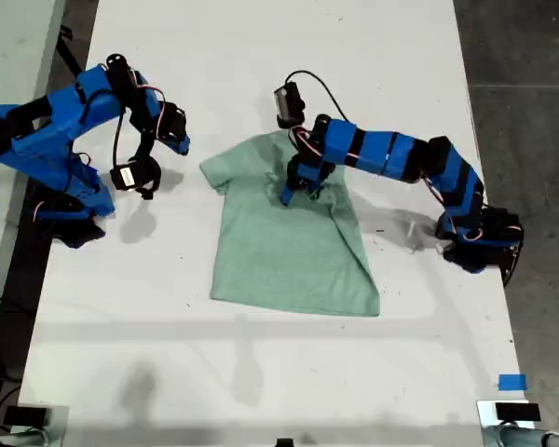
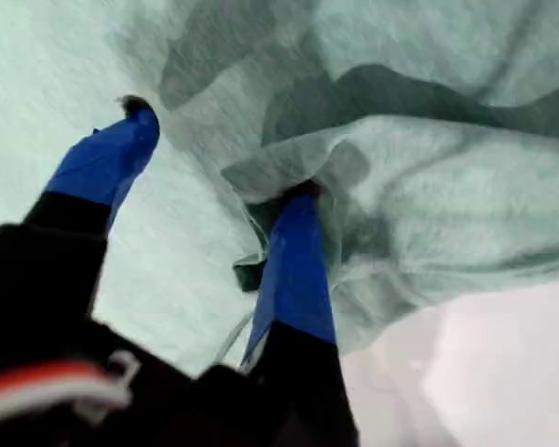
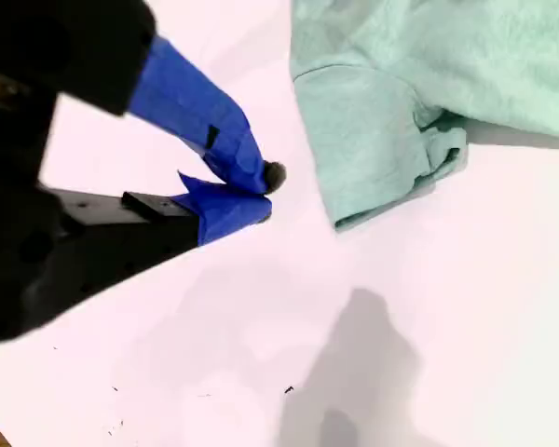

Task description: Fold tshirt

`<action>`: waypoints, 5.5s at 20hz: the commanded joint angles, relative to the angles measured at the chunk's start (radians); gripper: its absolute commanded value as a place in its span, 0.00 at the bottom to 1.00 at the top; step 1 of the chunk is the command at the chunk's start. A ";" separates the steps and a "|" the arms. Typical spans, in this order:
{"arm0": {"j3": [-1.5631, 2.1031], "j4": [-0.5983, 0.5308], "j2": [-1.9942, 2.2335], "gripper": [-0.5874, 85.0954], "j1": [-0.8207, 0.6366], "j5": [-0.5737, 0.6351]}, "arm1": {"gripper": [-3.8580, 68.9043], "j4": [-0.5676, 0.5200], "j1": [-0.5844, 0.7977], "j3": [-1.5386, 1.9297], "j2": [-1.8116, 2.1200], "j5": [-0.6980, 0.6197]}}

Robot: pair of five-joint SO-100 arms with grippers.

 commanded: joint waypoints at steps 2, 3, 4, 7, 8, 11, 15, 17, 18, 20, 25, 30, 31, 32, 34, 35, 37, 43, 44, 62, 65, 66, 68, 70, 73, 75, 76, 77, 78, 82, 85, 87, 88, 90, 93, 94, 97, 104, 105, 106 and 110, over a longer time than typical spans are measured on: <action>-0.011 -0.011 0.037 0.01 -0.028 -0.006 | 0.43 0.150 0.002 -0.071 0.356 -0.020; -0.015 -0.011 0.034 0.01 -0.035 -0.003 | 0.43 0.155 0.005 -0.015 0.442 -0.029; -0.021 -0.009 0.023 0.01 -0.043 0.002 | 0.43 0.155 0.008 0.046 0.522 -0.032; -0.057 0.008 -0.018 0.01 -0.051 0.005 | 0.41 0.158 0.005 0.189 0.690 -0.041; -0.074 0.014 -0.034 0.01 -0.052 0.006 | 0.41 0.158 0.003 0.236 0.729 -0.035; -0.160 0.058 -0.109 0.01 -0.061 0.029 | 0.39 0.156 -0.005 0.353 0.792 -0.021; -0.276 0.106 -0.213 0.31 -0.080 0.048 | 0.36 0.152 -0.020 0.422 0.819 -0.011; -0.305 0.100 -0.256 0.34 -0.092 0.060 | 0.34 0.152 -0.025 0.430 0.827 -0.011; -0.299 0.078 -0.273 0.36 -0.100 0.064 | 0.34 0.150 -0.025 0.437 0.831 -0.011; -0.278 0.032 -0.328 0.36 -0.109 0.072 | 0.33 0.147 -0.025 0.453 0.845 -0.009; -0.210 -0.146 -0.494 0.36 -0.109 0.078 | 0.33 0.137 -0.031 0.495 0.868 -0.002; -0.098 -0.310 -0.634 0.33 -0.158 0.087 | 0.32 0.124 -0.043 0.529 0.897 0.012; -0.081 -0.325 -0.620 0.33 -0.167 0.089 | 0.32 0.118 -0.043 0.541 0.908 0.015; -0.084 -0.322 -0.623 0.32 -0.175 0.095 | 0.32 0.112 -0.044 0.554 0.917 0.018; -0.101 -0.314 -0.661 0.13 -0.187 0.112 | 0.32 0.103 -0.043 0.577 0.927 0.021; -0.106 -0.318 -0.686 0.01 -0.181 0.124 | 0.32 0.100 -0.043 0.588 0.930 0.021; -0.103 -0.311 -0.703 0.01 -0.150 0.098 | 0.32 0.092 -0.041 0.607 0.939 0.026; -0.058 -0.282 -0.537 0.01 -0.190 0.083 | 0.32 0.080 -0.040 0.634 0.962 0.032; -0.043 -0.276 -0.518 0.01 -0.215 0.092 | 0.32 0.080 -0.041 0.634 0.962 0.035; -0.626 -0.061 -0.594 0.01 -0.014 0.034 | 0.32 0.048 -0.063 0.704 1.002 0.066; -0.925 -0.014 -0.799 0.01 0.052 0.031 | 0.32 0.041 -0.071 0.719 1.009 0.077; -0.946 -0.046 -0.824 0.01 0.064 0.029 | 0.32 0.041 -0.072 0.721 1.011 0.080; -0.946 -0.106 -0.848 0.01 0.077 0.021 | 0.32 0.041 -0.075 0.727 1.017 0.083; -0.946 -0.167 -0.862 0.01 0.087 0.020 | 0.32 0.040 -0.077 0.741 1.022 0.087; -0.948 -0.224 -0.896 0.04 0.089 0.026 | 0.32 0.040 -0.081 0.746 1.022 0.097; -0.948 -0.232 -0.911 0.36 0.097 0.028 | 0.32 0.037 -0.083 0.749 1.022 0.101; -0.948 -0.250 -0.911 0.38 0.104 0.034 | 0.31 0.029 -0.083 0.753 1.022 0.103; -0.948 -0.272 -0.900 0.40 0.112 0.035 | 0.31 0.026 -0.083 0.755 1.020 0.103; -0.950 -0.295 -0.885 0.41 0.121 0.041 | 0.31 0.023 -0.083 0.756 1.019 0.106; -0.950 -0.288 -0.782 0.41 0.147 0.035 | 0.31 0.011 -0.094 0.773 1.020 0.120; -0.930 -0.179 -0.724 0.39 0.195 -0.031 | 0.31 0.011 -0.114 0.779 1.020 0.130; -0.870 -0.097 -0.692 0.38 0.245 -0.124 | 0.31 0.017 -0.141 0.781 1.022 0.140; -0.815 -0.055 -0.666 0.38 0.276 -0.183 | 0.32 0.018 -0.160 0.787 1.020 0.147; -0.661 -0.060 -0.561 0.38 0.356 -0.275 | 0.36 0.018 -0.201 0.813 1.028 0.176; -0.413 -0.135 -0.362 0.35 0.462 -0.405 | 0.38 -0.012 -0.272 0.873 1.032 0.227; -0.353 -0.144 -0.322 0.35 0.491 -0.434 | 0.39 -0.034 -0.296 0.894 1.032 0.245; -0.212 -0.199 -0.244 0.35 0.572 -0.526 | 0.42 -0.121 -0.370 0.968 1.032 0.305; -0.009 -0.272 -0.140 0.36 0.647 -0.630 | 0.48 -0.391 -0.497 1.213 1.026 0.425; -0.005 -0.275 -0.140 0.36 0.647 -0.630 | 0.44 -0.434 -0.500 1.266 1.026 0.440; -0.002 -0.276 -0.140 0.36 0.641 -0.630 | 0.35 -0.469 -0.499 1.310 1.028 0.443; 0.020 -0.293 -0.140 0.36 0.626 -0.626 | 0.04 -0.598 -0.486 1.399 0.986 0.453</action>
